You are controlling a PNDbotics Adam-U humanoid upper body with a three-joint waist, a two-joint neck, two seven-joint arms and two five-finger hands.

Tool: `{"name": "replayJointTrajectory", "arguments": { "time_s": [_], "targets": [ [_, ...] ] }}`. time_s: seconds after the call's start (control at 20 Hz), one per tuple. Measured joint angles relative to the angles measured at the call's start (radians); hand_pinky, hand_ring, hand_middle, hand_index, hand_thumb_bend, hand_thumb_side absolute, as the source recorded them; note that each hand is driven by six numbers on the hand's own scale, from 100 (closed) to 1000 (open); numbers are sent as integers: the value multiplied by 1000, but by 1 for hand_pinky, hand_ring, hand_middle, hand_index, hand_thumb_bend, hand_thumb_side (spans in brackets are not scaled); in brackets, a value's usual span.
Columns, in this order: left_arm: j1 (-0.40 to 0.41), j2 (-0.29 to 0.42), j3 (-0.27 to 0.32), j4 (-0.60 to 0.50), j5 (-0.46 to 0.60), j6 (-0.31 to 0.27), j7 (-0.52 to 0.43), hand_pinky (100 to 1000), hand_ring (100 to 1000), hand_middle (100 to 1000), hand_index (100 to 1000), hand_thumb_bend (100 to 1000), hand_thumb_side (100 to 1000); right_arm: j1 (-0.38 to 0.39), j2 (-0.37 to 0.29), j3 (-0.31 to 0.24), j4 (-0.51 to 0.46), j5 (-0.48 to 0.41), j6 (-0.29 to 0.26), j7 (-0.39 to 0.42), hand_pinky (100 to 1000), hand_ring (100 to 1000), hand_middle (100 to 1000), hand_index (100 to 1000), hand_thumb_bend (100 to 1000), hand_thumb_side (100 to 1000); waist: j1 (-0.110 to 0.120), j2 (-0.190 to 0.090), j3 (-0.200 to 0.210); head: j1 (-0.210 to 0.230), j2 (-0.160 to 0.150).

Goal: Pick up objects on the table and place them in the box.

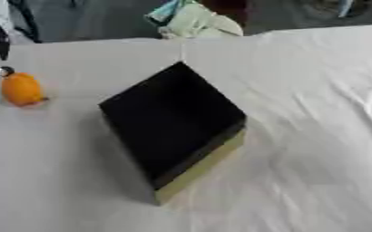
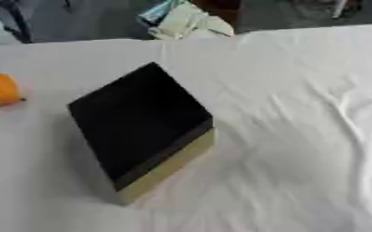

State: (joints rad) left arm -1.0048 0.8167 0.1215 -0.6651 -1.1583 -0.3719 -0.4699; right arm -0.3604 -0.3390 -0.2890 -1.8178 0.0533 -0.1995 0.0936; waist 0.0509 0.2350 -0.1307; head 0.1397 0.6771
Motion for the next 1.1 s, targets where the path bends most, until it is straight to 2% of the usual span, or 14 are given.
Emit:
{"name": "replayJointTrajectory", "arguments": {
  "time_s": [0.4,0.5,0.55,0.6,0.65,0.7,0.75,0.85,1.1],
  "targets": [
    [0,0,-6,4,1,-1,8,100,462,377,349,314,100,0,0,0,0,0,-1,1,686,563,591,819,100,847,0,0,0,1,0],
    [0,0,-6,4,1,-2,9,100,503,446,432,367,100,0,0,0,0,0,-2,2,686,563,591,819,100,847,0,0,0,2,0],
    [0,0,-6,4,1,-3,9,384,605,572,600,503,100,0,0,0,0,0,-2,2,686,563,591,819,100,847,0,0,0,2,0],
    [1,0,-7,4,-1,-4,10,433,619,586,622,525,100,0,0,0,0,0,-2,2,686,563,591,819,100,847,0,0,0,2,0],
    [1,0,-10,3,-6,-5,11,677,717,671,708,669,176,0,0,0,0,0,-2,2,686,563,591,819,100,847,0,0,0,2,0],
    [2,0,-13,1,-16,-9,12,740,761,725,739,730,236,0,0,0,0,0,-2,2,686,563,591,819,100,848,0,0,0,2,0],
    [3,0,-15,-3,-31,-15,11,755,779,753,777,771,288,0,0,0,0,0,-2,3,686,563,591,819,100,846,0,0,0,2,0],
    [3,0,-18,-12,-62,-35,5,790,810,792,826,804,327,0,0,0,0,0,-2,3,686,563,591,819,100,847,0,0,0,2,0],
    [2,0,-11,-27,-103,-69,-17,817,842,832,864,845,355,0,0,0,0,0,-2,3,686,563,591,819,100,847,1,0,1,3,14]
  ]
}}
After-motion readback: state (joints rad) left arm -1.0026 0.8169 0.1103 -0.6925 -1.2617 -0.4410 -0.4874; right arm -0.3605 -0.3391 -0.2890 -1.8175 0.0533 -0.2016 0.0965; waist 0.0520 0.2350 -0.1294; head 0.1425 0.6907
